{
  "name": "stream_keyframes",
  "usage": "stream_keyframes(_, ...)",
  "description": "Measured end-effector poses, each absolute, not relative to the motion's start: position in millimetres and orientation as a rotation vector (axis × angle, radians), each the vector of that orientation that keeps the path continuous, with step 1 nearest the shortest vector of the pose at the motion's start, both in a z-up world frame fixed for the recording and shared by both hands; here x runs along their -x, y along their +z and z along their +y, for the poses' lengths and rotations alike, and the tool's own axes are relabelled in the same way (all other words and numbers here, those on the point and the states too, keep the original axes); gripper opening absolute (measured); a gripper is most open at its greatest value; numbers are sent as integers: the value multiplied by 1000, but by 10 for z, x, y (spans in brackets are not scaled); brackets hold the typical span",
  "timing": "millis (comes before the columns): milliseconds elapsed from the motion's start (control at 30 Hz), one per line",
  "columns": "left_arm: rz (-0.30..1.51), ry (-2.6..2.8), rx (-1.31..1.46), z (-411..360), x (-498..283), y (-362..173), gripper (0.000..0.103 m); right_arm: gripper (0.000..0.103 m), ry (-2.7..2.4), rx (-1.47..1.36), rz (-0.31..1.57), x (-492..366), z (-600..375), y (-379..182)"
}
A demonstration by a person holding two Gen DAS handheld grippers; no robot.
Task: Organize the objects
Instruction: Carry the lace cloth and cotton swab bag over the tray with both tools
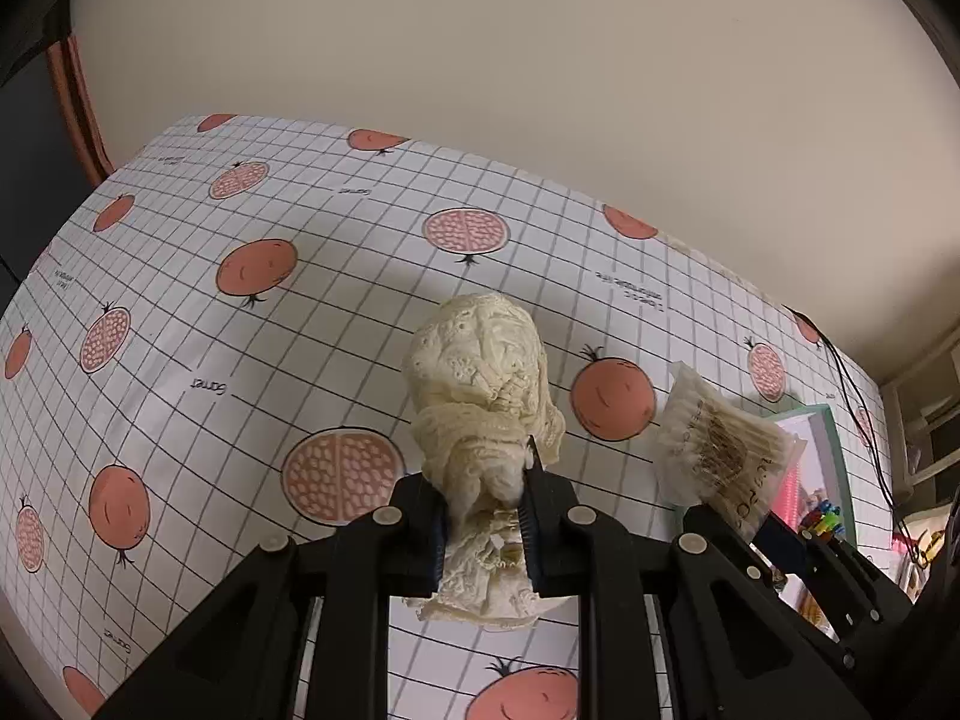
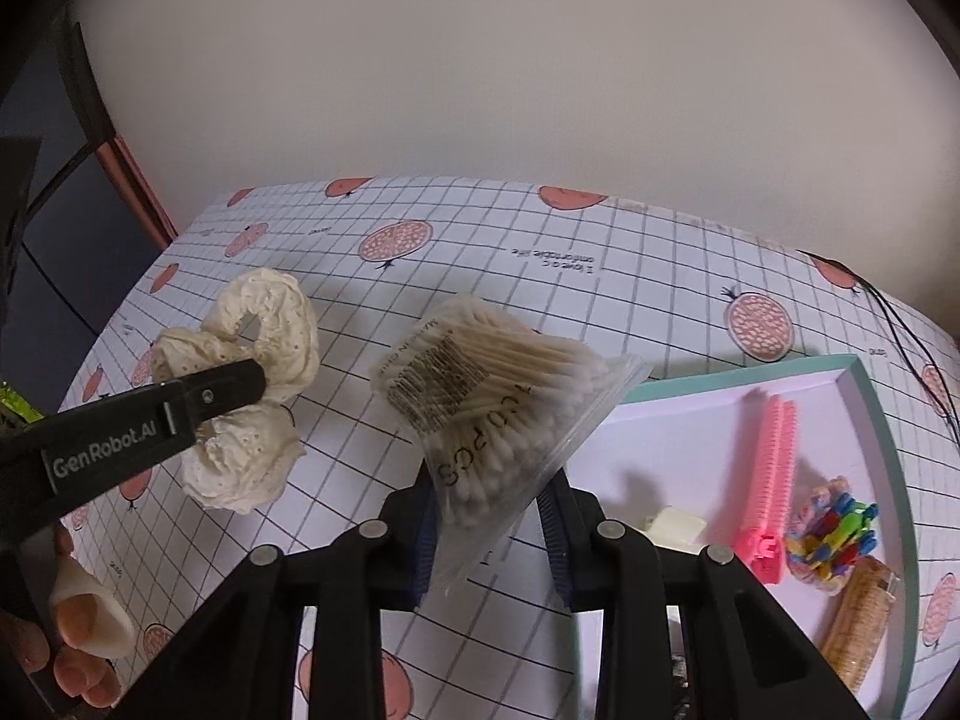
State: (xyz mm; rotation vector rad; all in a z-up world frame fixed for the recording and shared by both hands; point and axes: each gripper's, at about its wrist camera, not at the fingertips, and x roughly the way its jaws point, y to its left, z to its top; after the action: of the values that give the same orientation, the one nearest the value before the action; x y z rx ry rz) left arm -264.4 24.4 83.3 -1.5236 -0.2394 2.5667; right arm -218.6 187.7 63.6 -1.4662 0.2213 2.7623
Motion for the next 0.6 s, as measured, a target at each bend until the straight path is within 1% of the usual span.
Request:
stream_keyframes(200,-212,2540,1502,513,2592,885,21,32,2724,1451,256,2085,2144,672)
stream_keyframes(600,-117,2451,1442,1325,2412,1073,21,32,2636,1372,385,1806,2885,828)
